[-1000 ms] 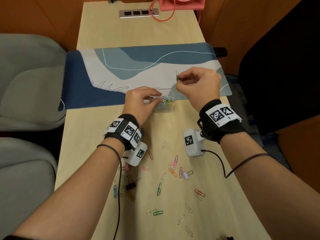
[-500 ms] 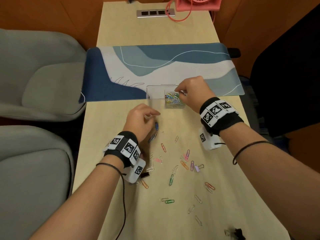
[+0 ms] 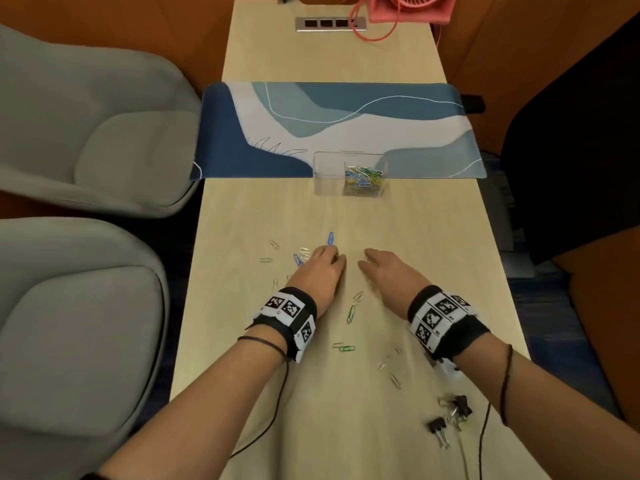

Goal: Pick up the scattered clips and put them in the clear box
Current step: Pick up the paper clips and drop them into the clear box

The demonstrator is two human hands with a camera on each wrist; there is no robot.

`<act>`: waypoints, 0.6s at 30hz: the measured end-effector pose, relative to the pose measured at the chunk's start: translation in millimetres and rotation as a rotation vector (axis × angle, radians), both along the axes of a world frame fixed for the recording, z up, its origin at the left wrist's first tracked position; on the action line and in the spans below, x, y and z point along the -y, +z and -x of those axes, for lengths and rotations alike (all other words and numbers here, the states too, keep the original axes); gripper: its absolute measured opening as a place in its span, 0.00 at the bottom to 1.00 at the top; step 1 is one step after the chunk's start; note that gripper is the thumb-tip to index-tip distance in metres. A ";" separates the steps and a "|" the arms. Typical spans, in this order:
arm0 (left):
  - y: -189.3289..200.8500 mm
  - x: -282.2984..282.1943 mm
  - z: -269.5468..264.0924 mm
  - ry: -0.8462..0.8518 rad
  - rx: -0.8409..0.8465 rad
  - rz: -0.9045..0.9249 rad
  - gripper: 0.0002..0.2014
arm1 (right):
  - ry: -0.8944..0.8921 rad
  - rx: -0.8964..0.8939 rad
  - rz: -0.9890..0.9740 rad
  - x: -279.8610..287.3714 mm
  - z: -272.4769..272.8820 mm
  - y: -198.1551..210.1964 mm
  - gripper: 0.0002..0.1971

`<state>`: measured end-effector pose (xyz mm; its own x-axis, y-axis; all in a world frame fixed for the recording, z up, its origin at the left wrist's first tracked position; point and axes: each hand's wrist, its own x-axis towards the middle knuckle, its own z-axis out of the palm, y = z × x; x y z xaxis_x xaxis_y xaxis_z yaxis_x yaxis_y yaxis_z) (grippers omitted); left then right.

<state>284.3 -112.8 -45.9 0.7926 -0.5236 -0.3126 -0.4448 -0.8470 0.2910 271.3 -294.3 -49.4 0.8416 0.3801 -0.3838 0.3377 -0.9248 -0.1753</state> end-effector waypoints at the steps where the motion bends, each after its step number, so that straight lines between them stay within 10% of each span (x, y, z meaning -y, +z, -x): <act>1: -0.9 0.4 10.4 0.012 0.012 0.014 0.26 | 0.004 0.011 0.010 0.5 13.1 1.2 0.27; 18: -6.4 -12.5 84.4 0.455 -0.031 0.290 0.10 | 0.016 0.083 0.132 -28.1 81.0 11.7 0.16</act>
<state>199.9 -100.3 -52.3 0.9521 -0.1975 -0.2336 -0.0387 -0.8352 0.5487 190.2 -266.2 -37.7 0.8665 0.3447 -0.3611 0.3612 -0.9322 -0.0232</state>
